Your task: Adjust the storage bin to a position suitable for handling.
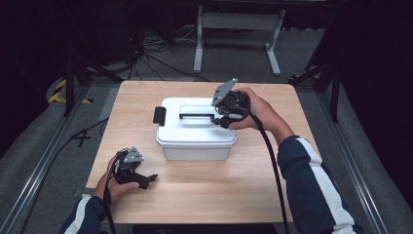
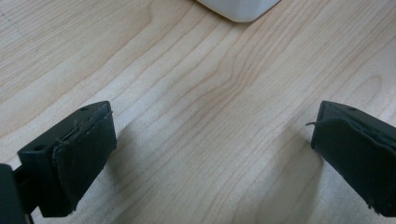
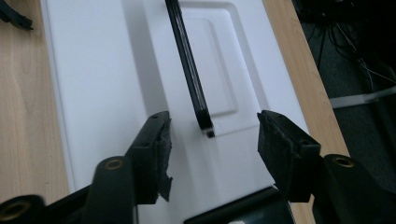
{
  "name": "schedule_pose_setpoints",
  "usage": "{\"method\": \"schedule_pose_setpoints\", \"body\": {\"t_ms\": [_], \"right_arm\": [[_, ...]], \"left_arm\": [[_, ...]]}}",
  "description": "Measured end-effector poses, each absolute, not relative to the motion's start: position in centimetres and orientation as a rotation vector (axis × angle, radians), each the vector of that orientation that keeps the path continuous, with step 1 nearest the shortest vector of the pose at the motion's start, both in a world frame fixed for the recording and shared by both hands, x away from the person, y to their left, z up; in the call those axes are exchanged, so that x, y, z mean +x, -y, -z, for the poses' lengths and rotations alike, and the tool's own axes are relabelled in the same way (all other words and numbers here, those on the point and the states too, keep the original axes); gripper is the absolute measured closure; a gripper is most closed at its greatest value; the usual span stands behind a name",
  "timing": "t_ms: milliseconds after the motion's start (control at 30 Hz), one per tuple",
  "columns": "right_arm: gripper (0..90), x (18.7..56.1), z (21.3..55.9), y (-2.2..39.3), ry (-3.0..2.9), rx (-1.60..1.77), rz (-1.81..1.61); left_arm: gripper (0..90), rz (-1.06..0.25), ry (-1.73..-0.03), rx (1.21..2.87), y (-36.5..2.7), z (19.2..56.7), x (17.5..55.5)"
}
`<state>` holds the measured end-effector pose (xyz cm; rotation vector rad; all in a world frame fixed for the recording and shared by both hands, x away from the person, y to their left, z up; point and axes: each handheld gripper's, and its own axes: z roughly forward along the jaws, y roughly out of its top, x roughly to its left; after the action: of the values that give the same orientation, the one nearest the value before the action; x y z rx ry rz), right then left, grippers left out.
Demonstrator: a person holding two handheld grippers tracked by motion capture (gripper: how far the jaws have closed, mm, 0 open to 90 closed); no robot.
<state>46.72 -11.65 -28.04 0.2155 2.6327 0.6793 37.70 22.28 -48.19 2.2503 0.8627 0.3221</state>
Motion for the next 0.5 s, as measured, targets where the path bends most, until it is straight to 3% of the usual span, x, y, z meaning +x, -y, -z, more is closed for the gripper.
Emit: {"method": "schedule_pose_setpoints", "body": {"t_ms": [333, 500], "right_arm": [[52.5, 47.3, 28.4, 9.3, -2.655, 0.123, -0.658], [63.3, 47.8, 28.7, 8.5, -2.688, 0.105, -0.624]], "left_arm": [[0.5, -0.335, -0.913, 2.227, -22.9, 48.3, 36.3], [0.6, -0.356, -0.919, 2.224, -23.4, 48.3, 35.8]]}}
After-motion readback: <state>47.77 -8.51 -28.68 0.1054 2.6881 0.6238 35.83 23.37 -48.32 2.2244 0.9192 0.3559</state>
